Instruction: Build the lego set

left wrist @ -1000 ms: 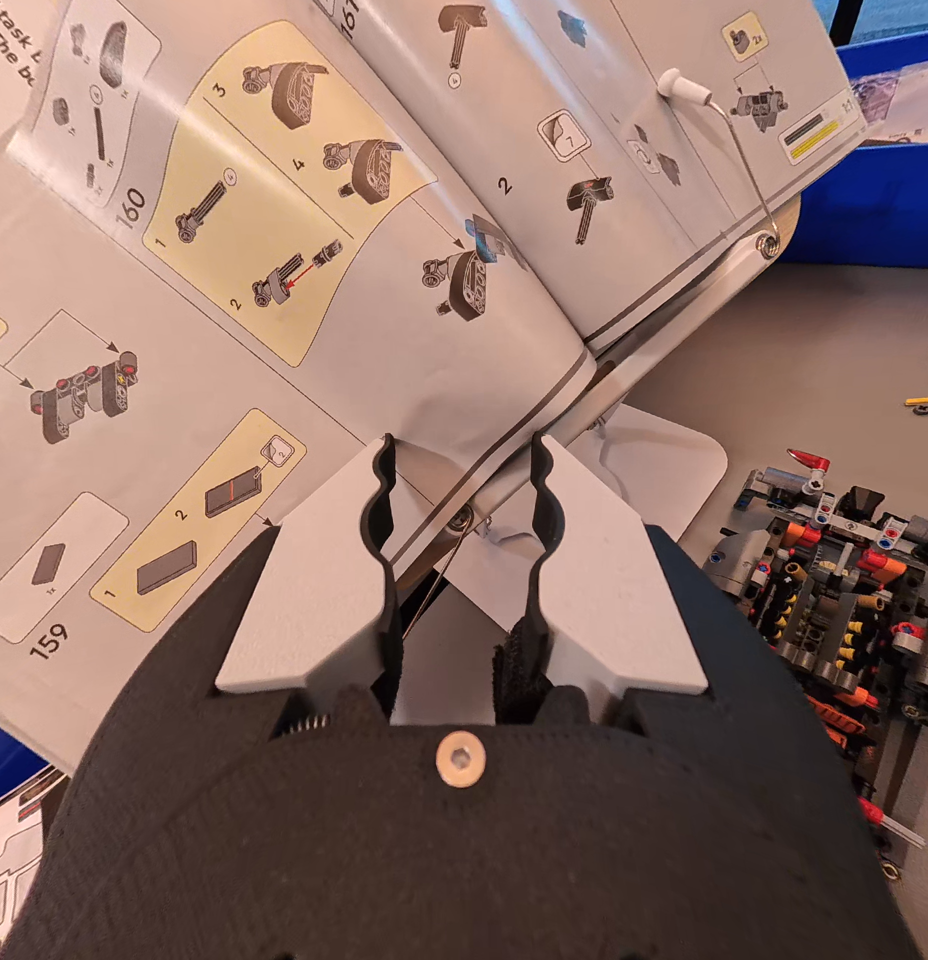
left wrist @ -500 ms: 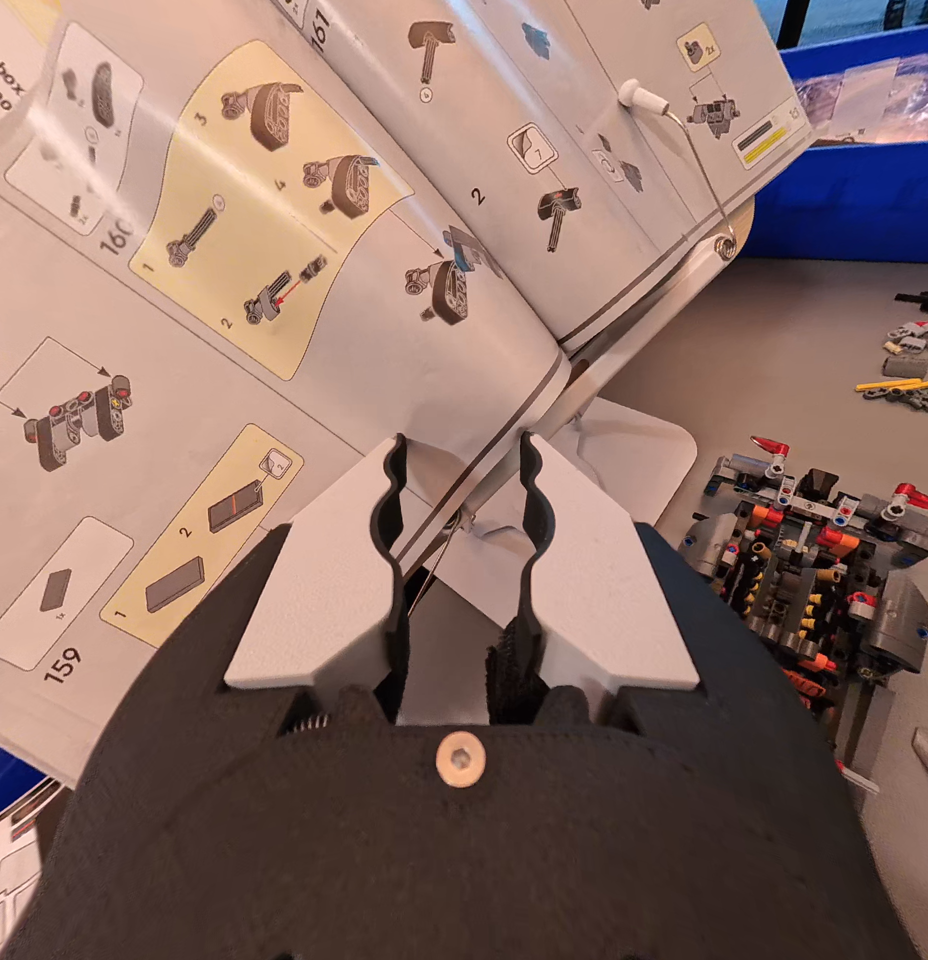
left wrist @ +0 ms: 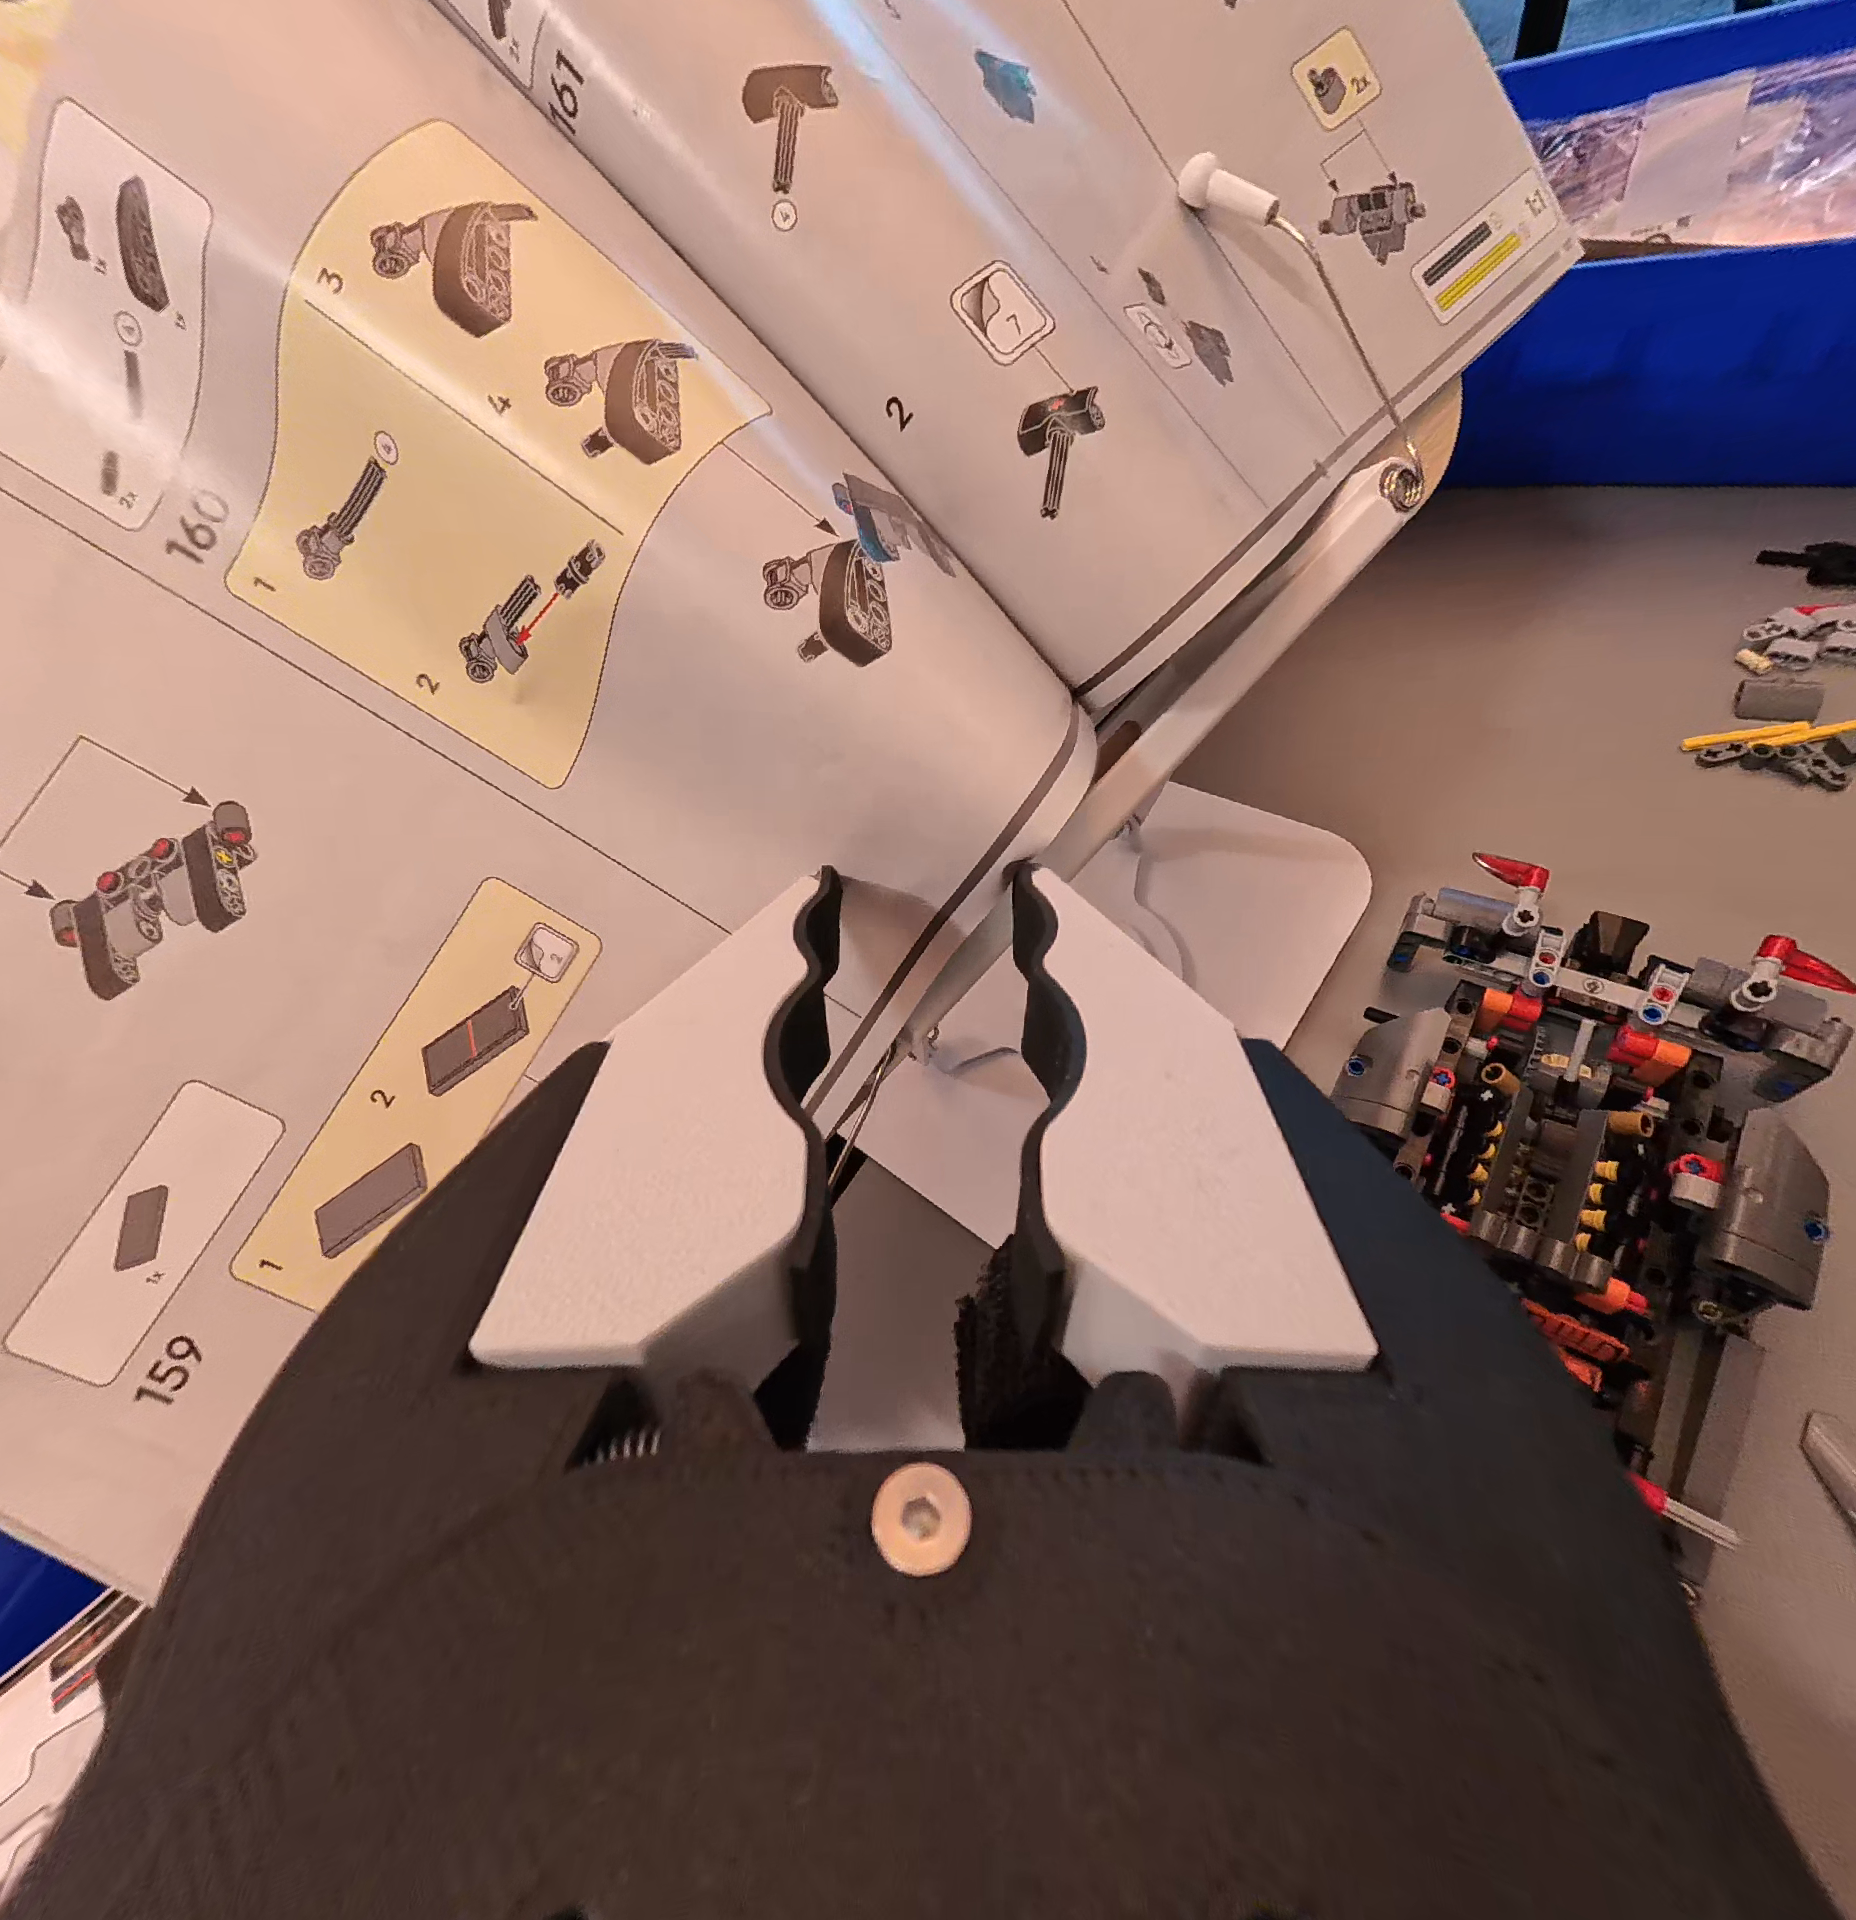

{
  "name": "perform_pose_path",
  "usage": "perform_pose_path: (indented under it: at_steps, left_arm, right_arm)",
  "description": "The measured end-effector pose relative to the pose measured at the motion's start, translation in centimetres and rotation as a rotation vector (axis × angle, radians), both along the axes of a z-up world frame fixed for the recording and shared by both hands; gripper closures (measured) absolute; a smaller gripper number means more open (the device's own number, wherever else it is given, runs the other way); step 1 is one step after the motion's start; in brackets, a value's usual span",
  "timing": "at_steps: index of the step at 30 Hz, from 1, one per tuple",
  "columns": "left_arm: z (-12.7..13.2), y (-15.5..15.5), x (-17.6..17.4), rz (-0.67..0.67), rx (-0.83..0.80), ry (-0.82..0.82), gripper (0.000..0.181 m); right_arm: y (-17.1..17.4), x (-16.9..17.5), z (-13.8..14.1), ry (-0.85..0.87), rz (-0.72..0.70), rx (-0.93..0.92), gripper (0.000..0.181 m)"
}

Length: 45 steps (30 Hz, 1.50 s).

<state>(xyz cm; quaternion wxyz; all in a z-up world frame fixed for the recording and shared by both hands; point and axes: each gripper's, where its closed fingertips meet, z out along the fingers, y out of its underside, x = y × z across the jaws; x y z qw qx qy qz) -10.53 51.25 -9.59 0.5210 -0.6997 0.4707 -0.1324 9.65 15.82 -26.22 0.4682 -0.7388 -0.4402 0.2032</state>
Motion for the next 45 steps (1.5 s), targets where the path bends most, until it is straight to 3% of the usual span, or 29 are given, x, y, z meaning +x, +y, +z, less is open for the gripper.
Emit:
perform_pose_path:
  at_steps: [19, 33, 45]
  left_arm:
    - [0.8, -1.1, -0.1, -0.013, 0.056, 0.109, 0.161]
    - [0.6, -1.5, -0.2, -0.012, 0.129, 0.347, 0.176]
    - [0.7, -1.7, -0.5, -0.008, 0.186, 0.509, 0.177]
  right_arm:
    - [0.0, 0.0, 0.1, 0.005, 0.002, 0.002, 0.164]
    - [-0.1, 0.0, 0.1, 0.01, 0.005, 0.002, 0.164]
    - [-0.1, 0.0, 0.3, 0.019, 0.008, 0.002, 0.164]
